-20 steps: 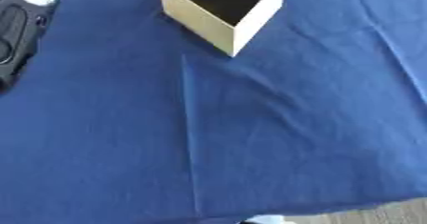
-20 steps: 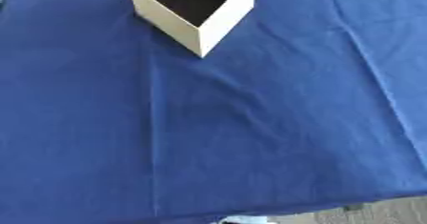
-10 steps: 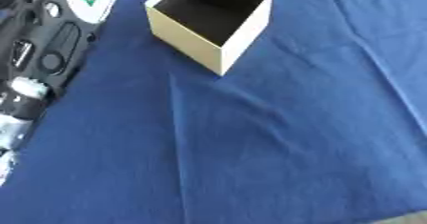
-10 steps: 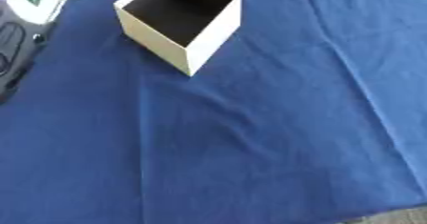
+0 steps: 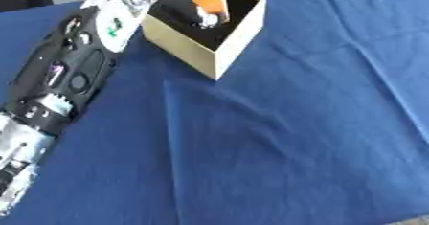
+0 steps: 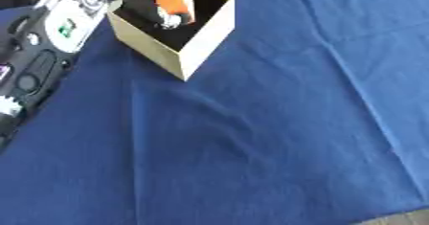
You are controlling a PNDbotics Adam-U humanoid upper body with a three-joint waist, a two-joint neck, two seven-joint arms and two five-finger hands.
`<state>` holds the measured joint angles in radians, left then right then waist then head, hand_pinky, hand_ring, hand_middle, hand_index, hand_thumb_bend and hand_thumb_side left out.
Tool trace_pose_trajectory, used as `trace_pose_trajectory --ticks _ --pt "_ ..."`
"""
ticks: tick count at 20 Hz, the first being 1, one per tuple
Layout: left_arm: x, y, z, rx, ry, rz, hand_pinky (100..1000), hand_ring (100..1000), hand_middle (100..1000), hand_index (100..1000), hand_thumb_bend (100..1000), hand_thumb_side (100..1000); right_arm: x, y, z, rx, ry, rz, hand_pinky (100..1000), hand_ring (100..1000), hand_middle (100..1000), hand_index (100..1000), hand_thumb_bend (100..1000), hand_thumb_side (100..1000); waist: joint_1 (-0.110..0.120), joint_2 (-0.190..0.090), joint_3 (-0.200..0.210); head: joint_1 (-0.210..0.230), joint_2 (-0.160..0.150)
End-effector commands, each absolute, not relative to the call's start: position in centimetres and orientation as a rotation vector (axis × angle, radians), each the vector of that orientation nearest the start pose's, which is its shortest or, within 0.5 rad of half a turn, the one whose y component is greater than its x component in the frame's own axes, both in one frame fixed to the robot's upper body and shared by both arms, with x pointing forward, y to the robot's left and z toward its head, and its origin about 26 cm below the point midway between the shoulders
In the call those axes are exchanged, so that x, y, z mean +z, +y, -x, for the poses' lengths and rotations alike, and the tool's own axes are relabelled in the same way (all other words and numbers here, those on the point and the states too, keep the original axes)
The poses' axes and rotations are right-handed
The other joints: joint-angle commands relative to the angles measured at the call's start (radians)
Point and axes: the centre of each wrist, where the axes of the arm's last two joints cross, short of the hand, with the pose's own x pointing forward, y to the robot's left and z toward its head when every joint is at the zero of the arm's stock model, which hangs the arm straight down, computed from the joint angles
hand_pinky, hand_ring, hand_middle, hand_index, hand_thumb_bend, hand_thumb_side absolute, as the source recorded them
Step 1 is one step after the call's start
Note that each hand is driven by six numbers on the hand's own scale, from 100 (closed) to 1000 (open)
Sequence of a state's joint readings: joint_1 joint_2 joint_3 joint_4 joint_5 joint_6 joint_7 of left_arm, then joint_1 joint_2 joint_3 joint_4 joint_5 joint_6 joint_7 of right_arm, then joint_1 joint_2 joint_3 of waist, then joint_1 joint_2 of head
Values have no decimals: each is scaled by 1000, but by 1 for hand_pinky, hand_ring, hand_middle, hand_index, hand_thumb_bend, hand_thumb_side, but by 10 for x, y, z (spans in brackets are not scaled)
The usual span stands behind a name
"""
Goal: Pick up objects on the table and place them in the box.
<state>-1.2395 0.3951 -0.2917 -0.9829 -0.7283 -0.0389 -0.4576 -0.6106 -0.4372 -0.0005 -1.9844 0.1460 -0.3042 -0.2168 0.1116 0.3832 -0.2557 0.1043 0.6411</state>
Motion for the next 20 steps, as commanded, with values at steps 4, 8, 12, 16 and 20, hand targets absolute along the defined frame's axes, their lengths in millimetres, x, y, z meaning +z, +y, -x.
trace_pose_trajectory --ticks 4,8,12,16,20 --pt "326 181 -481 -1533 -1645 -877 282 524 487 548 100 377 307 -246 -308 -409 3228 -415 791 723 649 757 100 803 -5 -18 -3 5 -4" --pt "319 185 -485 -1522 -1619 -913 345 574 534 608 100 267 306 -246 -308 -402 3231 -417 791 722 647 756 100 805 -1 -12 -10 7 -8" --pt "319 187 -485 -1533 -1635 -944 493 698 699 780 210 368 306 -246 -308 -402 3235 -419 790 721 646 756 100 807 1 -9 -13 9 -10" --pt "326 189 -484 -1519 -1645 -1000 560 769 804 902 583 545 305 -247 -308 -403 3238 -423 790 717 644 755 100 809 3 -6 -16 12 -10" --pt "330 192 -485 -1501 -1632 -1049 561 771 806 902 589 547 305 -247 -309 -401 3241 -422 789 715 643 755 100 812 7 -4 -19 14 -14"
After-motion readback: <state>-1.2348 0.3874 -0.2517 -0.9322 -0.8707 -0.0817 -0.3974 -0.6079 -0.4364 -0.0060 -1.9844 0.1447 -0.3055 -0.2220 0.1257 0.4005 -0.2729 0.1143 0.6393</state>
